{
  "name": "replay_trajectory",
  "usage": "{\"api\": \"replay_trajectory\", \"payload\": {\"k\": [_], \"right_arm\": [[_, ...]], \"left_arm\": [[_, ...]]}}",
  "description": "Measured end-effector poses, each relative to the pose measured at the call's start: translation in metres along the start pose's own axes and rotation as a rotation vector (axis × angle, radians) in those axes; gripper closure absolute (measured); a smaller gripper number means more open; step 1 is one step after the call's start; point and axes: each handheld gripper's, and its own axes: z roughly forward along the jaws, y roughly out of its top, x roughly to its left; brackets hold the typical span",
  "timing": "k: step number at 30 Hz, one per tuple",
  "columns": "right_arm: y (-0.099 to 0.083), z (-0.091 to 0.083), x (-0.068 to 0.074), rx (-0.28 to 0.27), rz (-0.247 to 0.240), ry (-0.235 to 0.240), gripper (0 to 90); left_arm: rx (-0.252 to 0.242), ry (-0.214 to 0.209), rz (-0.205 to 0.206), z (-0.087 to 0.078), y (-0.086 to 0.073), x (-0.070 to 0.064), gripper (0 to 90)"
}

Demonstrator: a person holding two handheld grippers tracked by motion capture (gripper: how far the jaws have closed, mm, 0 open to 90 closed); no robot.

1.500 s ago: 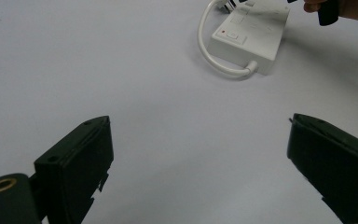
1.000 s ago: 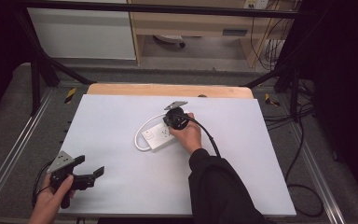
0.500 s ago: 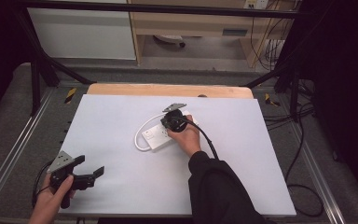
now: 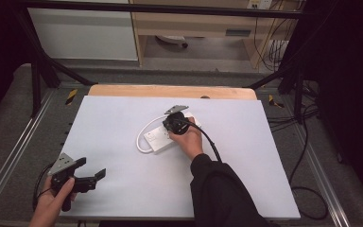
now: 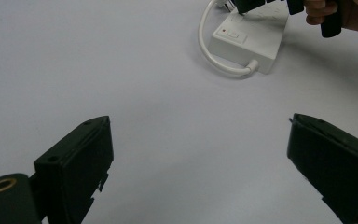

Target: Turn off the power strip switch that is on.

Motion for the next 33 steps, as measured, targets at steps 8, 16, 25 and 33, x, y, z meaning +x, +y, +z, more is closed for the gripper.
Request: {"api": "replay_trajectory", "payload": {"k": [8,16,25,33], "right_arm": [[-0.0011,0.0003,0.0001,-0.007,-0.001,-0.002,90.0],[-0.0024,0.0013,-0.0004,0.002,0.006,-0.004,90.0],[-0.0022,0.0018,0.0002,0.000,0.003,-0.006,90.0],[-0.0008,0.0028,0.0022,0.003,-0.004,0.001,90.0]], "left_arm": [[0.001,0.001,0.001,0.0001,-0.0001,-0.0002,7.1],[0.001,0.000,0.000,0.0000,-0.0002,-0.0001,7.1],[0.001,0.001,0.001,-0.0001,-0.0001,0.0000,7.1],[-0.002,0.002,-0.001,-0.0003,0.0000,0.0001,7.1]]}}
